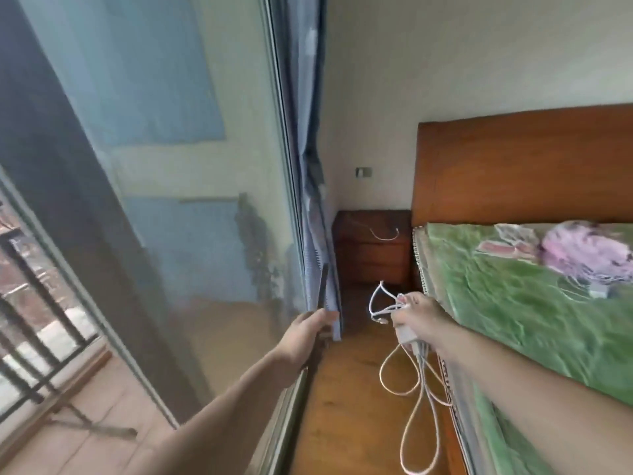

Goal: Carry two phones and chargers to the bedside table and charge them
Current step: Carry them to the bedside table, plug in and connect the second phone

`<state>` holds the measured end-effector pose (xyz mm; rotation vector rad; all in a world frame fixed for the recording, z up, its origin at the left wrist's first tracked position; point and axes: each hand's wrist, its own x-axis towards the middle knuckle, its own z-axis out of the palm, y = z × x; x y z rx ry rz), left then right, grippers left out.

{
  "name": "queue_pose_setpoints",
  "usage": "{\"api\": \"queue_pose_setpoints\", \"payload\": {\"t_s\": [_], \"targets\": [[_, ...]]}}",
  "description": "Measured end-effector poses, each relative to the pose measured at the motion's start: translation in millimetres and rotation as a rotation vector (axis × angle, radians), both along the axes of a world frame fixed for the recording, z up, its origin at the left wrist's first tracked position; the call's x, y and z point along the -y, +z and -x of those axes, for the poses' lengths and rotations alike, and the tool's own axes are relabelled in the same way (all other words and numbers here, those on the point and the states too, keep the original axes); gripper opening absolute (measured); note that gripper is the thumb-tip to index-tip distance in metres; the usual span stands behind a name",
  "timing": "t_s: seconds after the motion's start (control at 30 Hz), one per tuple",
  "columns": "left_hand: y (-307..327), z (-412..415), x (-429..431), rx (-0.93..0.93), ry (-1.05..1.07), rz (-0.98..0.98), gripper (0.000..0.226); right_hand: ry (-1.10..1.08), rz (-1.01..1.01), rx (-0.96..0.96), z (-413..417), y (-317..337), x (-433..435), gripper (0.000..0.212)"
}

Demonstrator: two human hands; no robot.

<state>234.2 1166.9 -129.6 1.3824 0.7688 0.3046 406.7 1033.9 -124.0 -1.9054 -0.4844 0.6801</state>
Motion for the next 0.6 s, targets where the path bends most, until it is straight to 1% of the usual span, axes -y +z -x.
{"api": "queue_pose_setpoints", "payload": {"t_s": [0.13,0.23,0.33,0.4,0.47,0.6], "targets": [[1.3,-84.0,-38.6,0.005,-0.055,0.012,0.042,-0.079,0.005,0.030,-66.6,5.4,-30.1,0.028],[-2.0,-143.7,-76.8,-0.010,-0.108,0.003,0.053,-0.110,0.011,0.027,-120.5,6.1,-64.7,0.037],[-7.6,-203.3,-131.8,0.006,-0.141,-0.002,0.066,-0.140,0.022,0.032,-180.5,5.6,-109.9,0.031],[-6.7,-240.6,-171.0,0.015,-0.134,0.008,0.065,-0.160,0.034,0.023,-219.6,7.1,-141.4,0.032],[-4.9,-272.8,-207.5,0.006,-0.111,-0.006,0.060,-0.169,0.053,0.015,-255.2,8.7,-168.9,0.036],[2.9,-332.9,-271.2,-0.065,-0.054,-0.161,0.047,-0.191,0.058,0.013,-317.7,10.0,-214.3,0.042]]}}
